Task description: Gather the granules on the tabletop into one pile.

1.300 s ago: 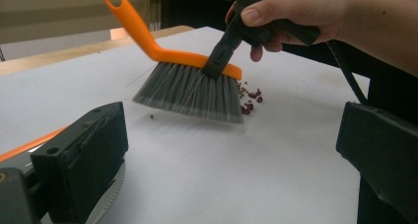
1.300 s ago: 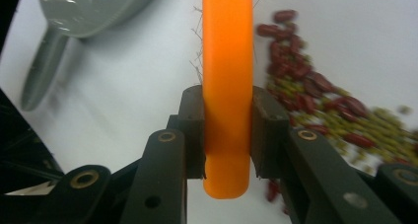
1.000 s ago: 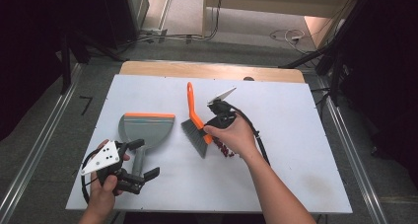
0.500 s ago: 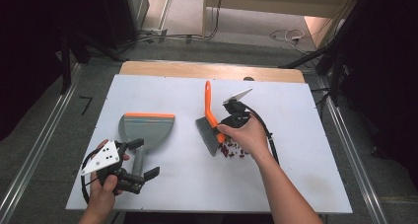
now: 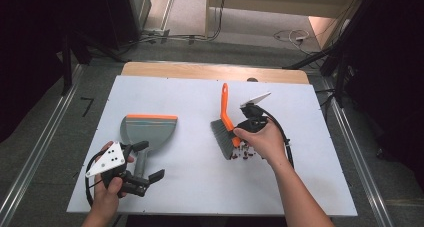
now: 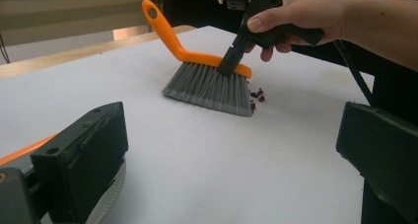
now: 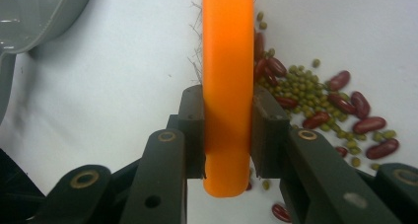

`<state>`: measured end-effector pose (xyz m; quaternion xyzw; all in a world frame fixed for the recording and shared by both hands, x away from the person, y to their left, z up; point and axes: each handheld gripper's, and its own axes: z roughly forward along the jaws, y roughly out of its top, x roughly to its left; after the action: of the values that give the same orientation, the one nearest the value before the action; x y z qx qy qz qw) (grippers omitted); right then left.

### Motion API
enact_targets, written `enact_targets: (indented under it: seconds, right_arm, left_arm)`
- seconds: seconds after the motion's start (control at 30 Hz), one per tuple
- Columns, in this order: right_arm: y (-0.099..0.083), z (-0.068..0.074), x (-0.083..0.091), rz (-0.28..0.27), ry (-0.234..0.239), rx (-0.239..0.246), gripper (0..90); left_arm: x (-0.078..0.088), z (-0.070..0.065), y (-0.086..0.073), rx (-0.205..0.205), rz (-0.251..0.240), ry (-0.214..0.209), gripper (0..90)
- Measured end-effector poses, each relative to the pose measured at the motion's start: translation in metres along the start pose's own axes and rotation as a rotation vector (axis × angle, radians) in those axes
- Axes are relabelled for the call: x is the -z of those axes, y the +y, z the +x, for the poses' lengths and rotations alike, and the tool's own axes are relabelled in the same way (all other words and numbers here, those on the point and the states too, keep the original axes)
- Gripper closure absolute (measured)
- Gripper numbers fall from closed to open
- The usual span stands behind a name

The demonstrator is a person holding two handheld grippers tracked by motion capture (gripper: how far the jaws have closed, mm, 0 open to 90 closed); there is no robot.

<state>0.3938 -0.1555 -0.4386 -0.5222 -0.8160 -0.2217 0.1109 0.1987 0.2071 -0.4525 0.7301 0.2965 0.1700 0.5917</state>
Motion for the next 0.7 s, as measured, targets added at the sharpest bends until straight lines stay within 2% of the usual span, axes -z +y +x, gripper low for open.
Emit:
enact_targets:
  seconds: [0.3, 0.43, 0.5, 0.53, 0.57, 0.67, 0.7]
  right_arm:
    - [-0.002, -0.005, 0.005, -0.014, -0.030, 0.008, 68.8]
    - [-0.002, 0.000, 0.015, -0.028, -0.038, 0.050, 68.8]
    - [-0.004, 0.003, 0.031, -0.041, -0.019, 0.100, 68.8]
    - [-0.004, 0.003, 0.031, -0.041, -0.019, 0.100, 68.8]
    - [-0.005, 0.004, 0.035, -0.042, -0.020, 0.122, 68.8]
    - [-0.013, 0.007, 0.049, -0.032, -0.022, 0.255, 68.8]
    - [-0.016, 0.009, 0.051, -0.014, -0.023, 0.305, 68.8]
  left_arm:
    - [0.000, 0.000, 0.001, 0.003, -0.003, 0.003, 0.0]
    - [0.000, 0.000, 0.000, 0.007, -0.007, 0.002, 0.0]
    - [0.000, 0.000, 0.000, 0.009, -0.006, 0.003, 0.0]
    - [0.000, 0.001, 0.000, 0.009, -0.006, 0.002, 0.0]
    - [0.000, 0.001, 0.000, 0.011, -0.006, 0.002, 0.0]
    - [-0.001, 0.001, 0.000, 0.010, -0.005, 0.003, 0.0]
    - [-0.001, 0.001, 0.000, 0.011, -0.003, 0.004, 0.0]
